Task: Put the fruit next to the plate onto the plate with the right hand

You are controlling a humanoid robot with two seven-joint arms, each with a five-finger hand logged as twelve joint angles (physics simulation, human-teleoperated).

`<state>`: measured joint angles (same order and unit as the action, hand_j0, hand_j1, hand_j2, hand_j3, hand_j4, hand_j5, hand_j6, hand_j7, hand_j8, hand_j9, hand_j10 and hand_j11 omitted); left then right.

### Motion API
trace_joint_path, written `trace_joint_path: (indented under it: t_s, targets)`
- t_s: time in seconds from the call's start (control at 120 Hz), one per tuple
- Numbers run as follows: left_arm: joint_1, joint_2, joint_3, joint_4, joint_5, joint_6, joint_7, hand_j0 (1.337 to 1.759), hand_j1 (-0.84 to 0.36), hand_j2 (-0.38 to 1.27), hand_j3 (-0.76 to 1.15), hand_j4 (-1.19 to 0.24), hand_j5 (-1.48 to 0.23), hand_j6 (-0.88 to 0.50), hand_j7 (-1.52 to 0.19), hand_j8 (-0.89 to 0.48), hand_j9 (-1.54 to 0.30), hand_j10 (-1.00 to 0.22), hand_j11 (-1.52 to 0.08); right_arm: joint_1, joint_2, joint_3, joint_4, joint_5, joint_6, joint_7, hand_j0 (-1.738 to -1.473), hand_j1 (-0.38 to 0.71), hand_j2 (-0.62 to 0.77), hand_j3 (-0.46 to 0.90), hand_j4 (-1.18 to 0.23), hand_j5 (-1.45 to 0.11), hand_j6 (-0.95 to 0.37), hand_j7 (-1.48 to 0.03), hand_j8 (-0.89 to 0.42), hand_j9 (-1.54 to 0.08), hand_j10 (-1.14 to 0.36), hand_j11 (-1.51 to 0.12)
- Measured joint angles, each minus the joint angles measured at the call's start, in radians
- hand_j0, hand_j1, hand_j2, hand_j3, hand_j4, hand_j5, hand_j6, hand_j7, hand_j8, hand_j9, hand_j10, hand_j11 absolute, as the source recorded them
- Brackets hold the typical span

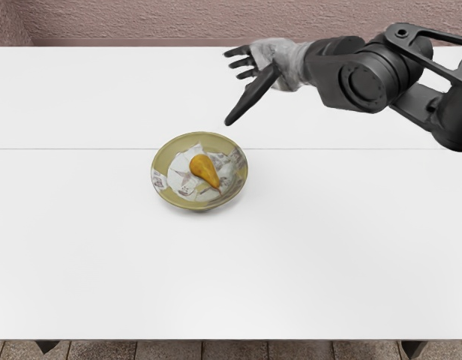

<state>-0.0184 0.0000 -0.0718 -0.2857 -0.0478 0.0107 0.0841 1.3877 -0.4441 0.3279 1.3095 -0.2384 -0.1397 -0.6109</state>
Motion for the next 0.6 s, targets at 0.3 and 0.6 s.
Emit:
trace_joint_path:
  t_s: [0.3,0.6]
  targets:
    - [-0.005,0.000,-0.001,0.000,0.002,-0.001,-0.001,1.658,0.34,0.00,0.00,0.00,-0.01,0.00,-0.01,0.00,-0.01,0.00,-0.01,-0.305,-0.451,0.128,-0.034,0.172,0.684,0.000,-1.658,-0.30,0.00,0.00,-0.04,-0.06,-0.04,-0.06,-0.04,-0.06,-0.04,-0.06]
    - [-0.005,0.000,0.000,0.000,0.002,-0.001,-0.001,1.658,0.34,0.00,0.00,0.00,-0.01,0.00,-0.01,0.00,-0.01,0.00,-0.01,-0.333,-0.485,0.135,-0.040,0.183,0.747,0.000,-1.658,-0.32,0.00,0.00,-0.03,-0.04,-0.03,-0.04,-0.03,-0.04,-0.03,-0.04]
